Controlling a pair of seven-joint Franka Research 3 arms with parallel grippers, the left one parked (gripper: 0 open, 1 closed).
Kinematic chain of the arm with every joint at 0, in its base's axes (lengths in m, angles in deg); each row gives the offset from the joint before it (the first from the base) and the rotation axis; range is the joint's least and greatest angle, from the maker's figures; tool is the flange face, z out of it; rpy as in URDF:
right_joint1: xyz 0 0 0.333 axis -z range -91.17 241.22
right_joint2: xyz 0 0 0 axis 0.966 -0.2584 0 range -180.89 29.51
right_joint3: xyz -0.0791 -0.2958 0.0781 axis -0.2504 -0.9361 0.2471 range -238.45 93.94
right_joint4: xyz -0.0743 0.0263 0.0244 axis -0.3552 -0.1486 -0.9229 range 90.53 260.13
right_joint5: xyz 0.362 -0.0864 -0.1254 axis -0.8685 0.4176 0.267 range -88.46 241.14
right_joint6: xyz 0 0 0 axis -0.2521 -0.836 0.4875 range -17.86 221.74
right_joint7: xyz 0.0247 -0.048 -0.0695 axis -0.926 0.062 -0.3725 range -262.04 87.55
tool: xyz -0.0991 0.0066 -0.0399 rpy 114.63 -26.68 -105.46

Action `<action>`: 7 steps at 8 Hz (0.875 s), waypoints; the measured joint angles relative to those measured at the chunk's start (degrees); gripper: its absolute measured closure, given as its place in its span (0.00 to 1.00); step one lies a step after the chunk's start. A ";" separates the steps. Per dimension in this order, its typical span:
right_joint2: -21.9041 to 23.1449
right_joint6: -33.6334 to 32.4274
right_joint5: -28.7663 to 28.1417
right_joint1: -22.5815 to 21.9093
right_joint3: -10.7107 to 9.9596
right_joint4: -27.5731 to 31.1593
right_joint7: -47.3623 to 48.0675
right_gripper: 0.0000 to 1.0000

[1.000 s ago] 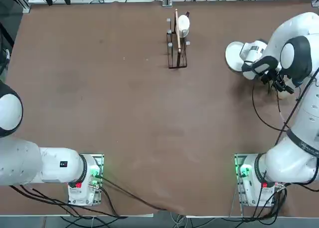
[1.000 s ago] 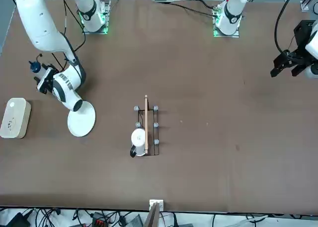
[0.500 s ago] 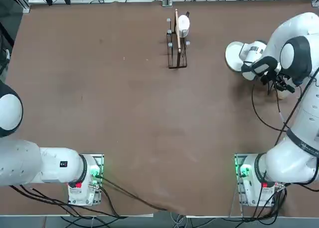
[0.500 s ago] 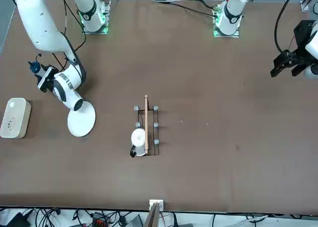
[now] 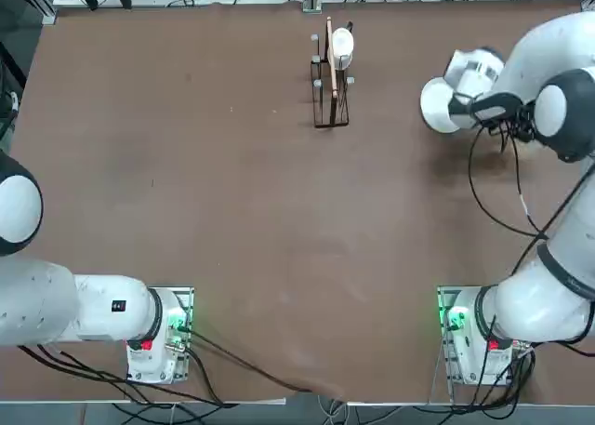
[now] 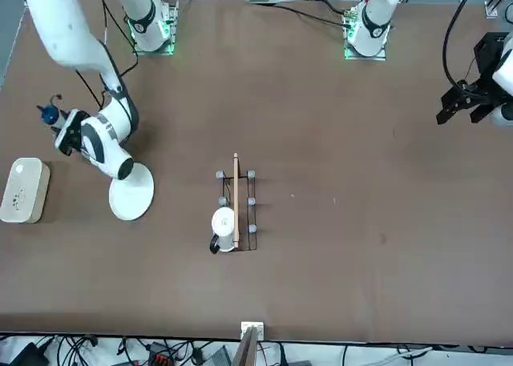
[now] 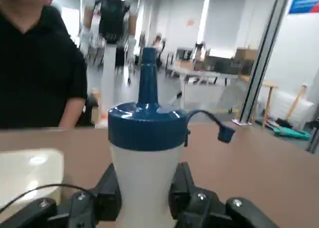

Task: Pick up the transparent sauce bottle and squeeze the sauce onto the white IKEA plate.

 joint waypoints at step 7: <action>3.36 2.63 -31.42 -1.94 7.31 -21.51 -41.21 0.56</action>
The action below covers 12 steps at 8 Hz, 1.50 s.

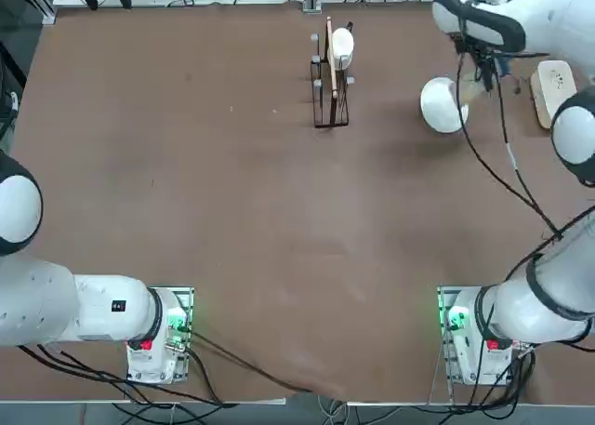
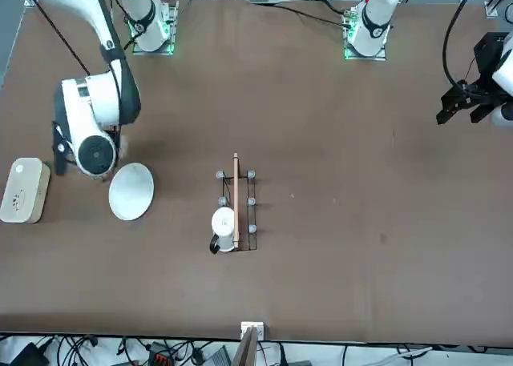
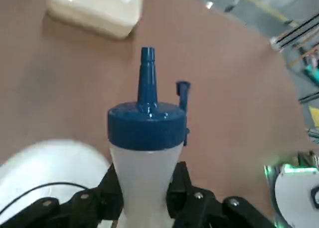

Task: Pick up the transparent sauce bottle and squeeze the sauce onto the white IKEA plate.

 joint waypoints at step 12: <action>-9.44 11.25 -56.12 11.41 -0.82 -6.67 -28.59 0.56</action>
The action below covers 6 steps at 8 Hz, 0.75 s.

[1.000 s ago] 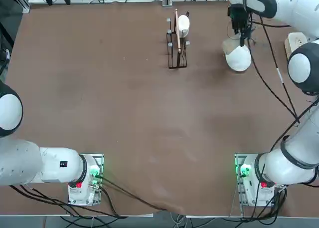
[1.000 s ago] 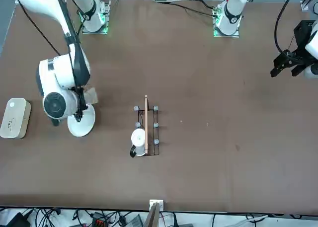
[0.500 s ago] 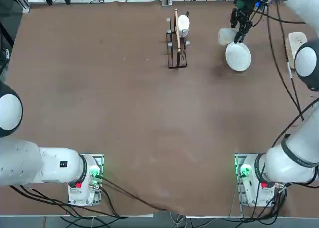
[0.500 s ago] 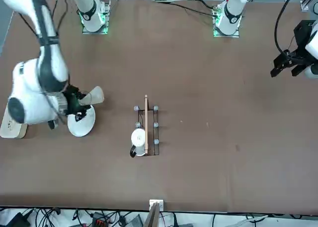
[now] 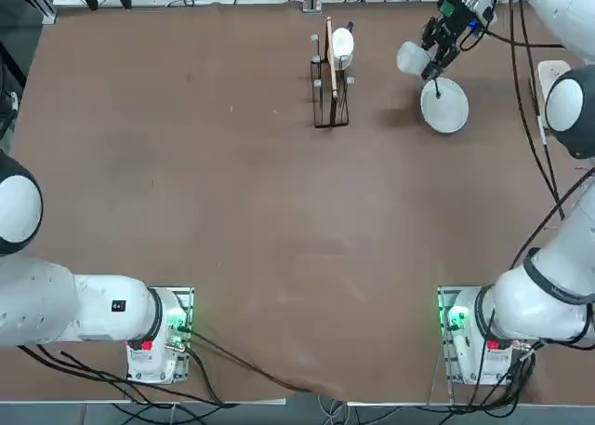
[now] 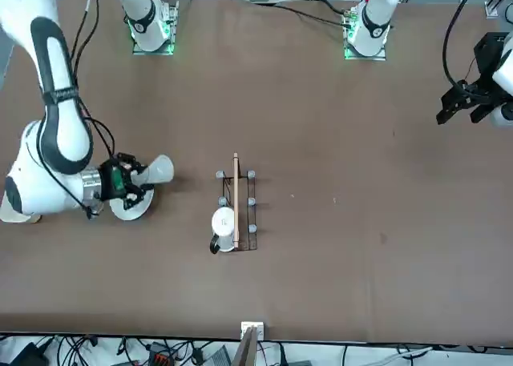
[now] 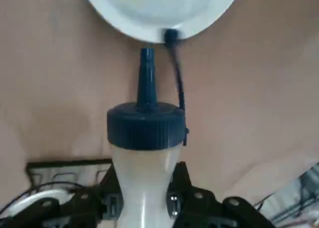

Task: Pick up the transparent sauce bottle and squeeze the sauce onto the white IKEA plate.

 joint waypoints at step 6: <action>-0.27 3.38 -12.07 7.52 -0.20 6.12 -13.50 0.56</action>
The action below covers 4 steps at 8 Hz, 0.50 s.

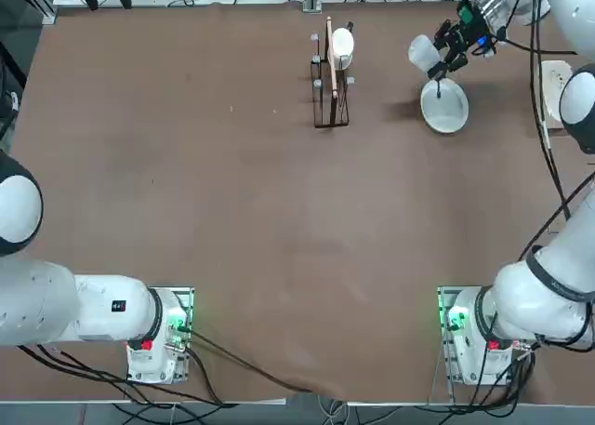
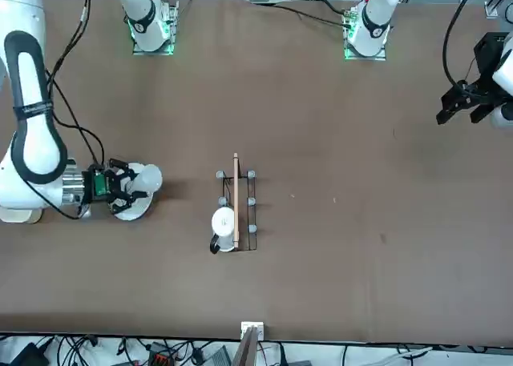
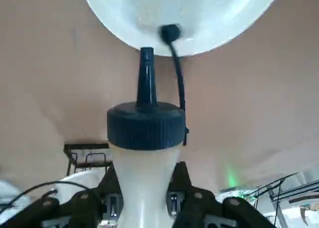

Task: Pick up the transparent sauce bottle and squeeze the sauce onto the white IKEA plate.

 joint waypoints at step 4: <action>-1.24 3.25 -3.47 1.49 0.49 2.89 -6.99 0.56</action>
